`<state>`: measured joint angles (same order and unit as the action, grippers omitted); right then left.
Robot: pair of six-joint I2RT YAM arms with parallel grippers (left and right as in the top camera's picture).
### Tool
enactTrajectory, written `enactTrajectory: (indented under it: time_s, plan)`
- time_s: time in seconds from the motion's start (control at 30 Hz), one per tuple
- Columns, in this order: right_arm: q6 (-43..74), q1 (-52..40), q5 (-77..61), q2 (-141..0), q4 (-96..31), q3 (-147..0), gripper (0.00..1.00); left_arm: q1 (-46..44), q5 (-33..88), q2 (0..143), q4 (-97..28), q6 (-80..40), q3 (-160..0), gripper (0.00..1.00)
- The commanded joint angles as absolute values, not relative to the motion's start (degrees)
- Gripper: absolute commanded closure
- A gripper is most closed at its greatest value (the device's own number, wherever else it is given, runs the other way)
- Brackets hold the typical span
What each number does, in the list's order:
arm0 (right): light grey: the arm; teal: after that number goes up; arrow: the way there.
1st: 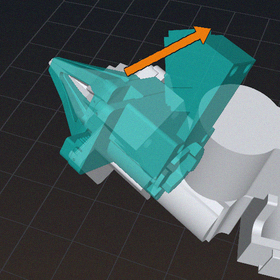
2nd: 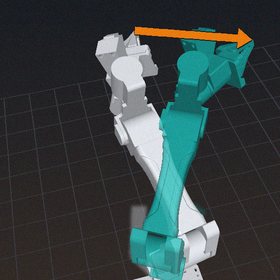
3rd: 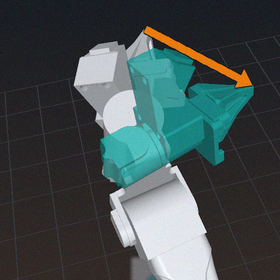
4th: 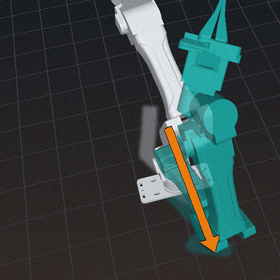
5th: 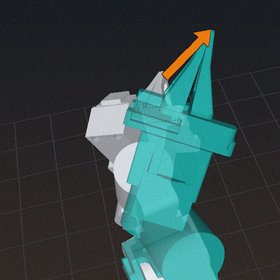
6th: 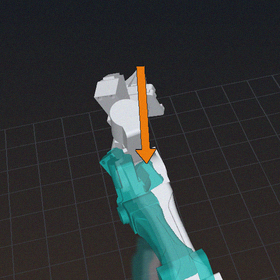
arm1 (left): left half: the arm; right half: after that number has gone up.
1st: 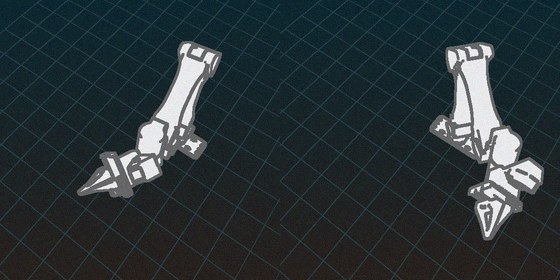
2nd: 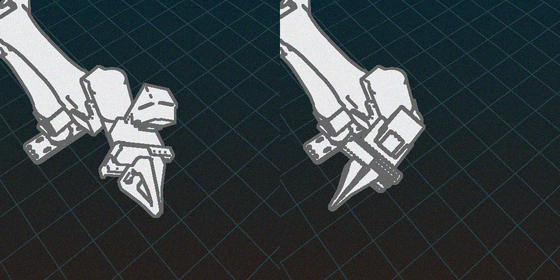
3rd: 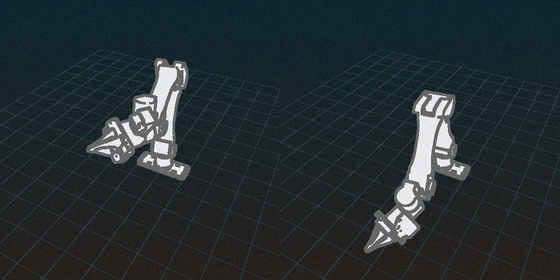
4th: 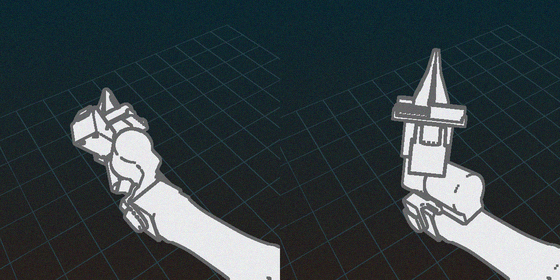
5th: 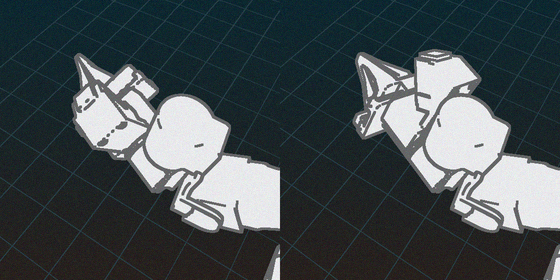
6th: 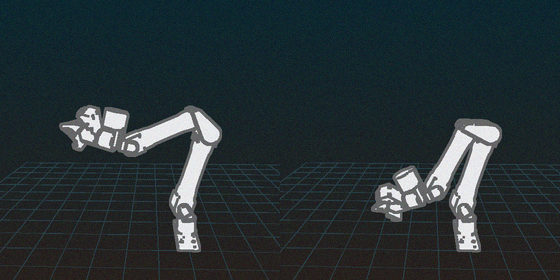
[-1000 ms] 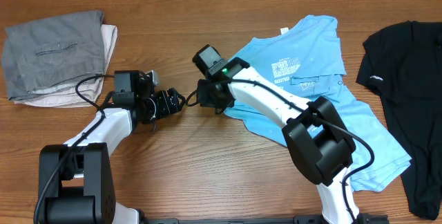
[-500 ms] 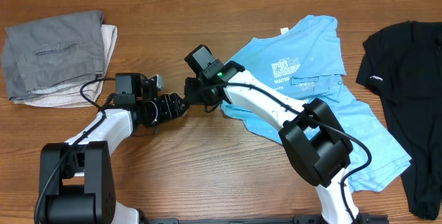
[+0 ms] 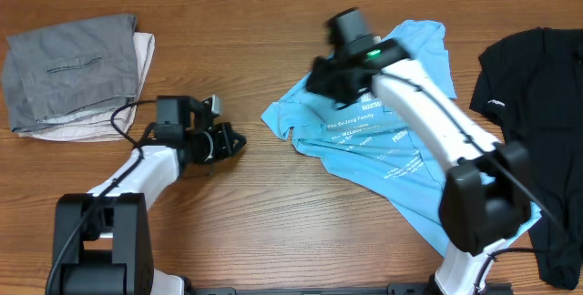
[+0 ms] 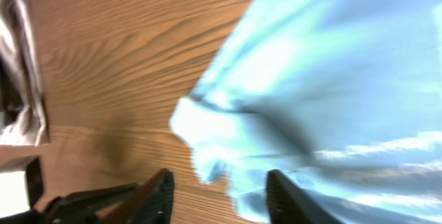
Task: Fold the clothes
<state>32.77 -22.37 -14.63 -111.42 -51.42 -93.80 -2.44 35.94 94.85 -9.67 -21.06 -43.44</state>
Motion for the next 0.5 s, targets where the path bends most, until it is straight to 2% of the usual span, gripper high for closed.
enactTrajectory:
  time_s: [0.0, 0.03, 0.27, 0.47]
  plan:
    - [29.54, -18.98, -14.61, -110.74, -54.87, -93.86, 0.23, -7.16, 32.58, 93.56, -8.36, -25.28, -44.10, 0.96]
    - [29.54, -18.06, -14.61, -110.74, -55.96, -93.86, 0.00, -8.93, 29.85, 93.58, -9.02, -25.58, -45.12, 0.96]
    - [29.56, -12.53, -14.63, -110.74, -57.34, -93.86, 0.00, -19.68, 8.43, 94.35, -20.23, -25.47, -57.45, 0.96]
    - [29.56, -11.16, -14.63, -110.74, -57.34, -93.86, 0.00, -21.41, 3.09, 96.31, -19.33, -25.34, -60.93, 0.96]
